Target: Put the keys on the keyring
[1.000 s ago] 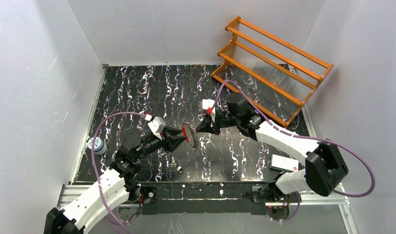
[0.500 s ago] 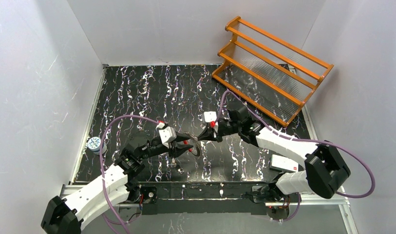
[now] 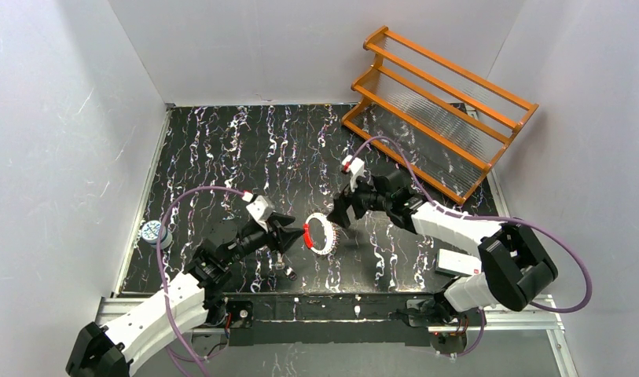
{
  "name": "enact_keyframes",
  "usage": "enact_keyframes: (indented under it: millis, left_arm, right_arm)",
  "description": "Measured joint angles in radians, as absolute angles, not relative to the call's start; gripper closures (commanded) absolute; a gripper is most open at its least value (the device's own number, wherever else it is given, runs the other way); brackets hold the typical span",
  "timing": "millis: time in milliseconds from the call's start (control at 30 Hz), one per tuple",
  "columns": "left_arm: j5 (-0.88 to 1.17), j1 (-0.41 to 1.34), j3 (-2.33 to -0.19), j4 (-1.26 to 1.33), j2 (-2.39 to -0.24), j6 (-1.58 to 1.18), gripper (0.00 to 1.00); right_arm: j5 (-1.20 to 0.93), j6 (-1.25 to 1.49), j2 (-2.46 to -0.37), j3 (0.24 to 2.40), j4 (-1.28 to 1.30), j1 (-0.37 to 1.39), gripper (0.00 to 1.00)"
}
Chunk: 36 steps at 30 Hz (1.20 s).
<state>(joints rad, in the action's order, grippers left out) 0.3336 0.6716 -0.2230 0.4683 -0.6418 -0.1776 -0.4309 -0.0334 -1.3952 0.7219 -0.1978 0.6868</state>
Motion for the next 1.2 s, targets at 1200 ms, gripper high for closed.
enact_keyframes:
  millis: [1200]
  left_arm:
    - [0.286, 0.774, -0.274, 0.449, -1.121, -0.427, 0.64]
  right_arm:
    - [-0.605, 0.383, -1.560, 0.761, -0.001, 0.460, 0.19]
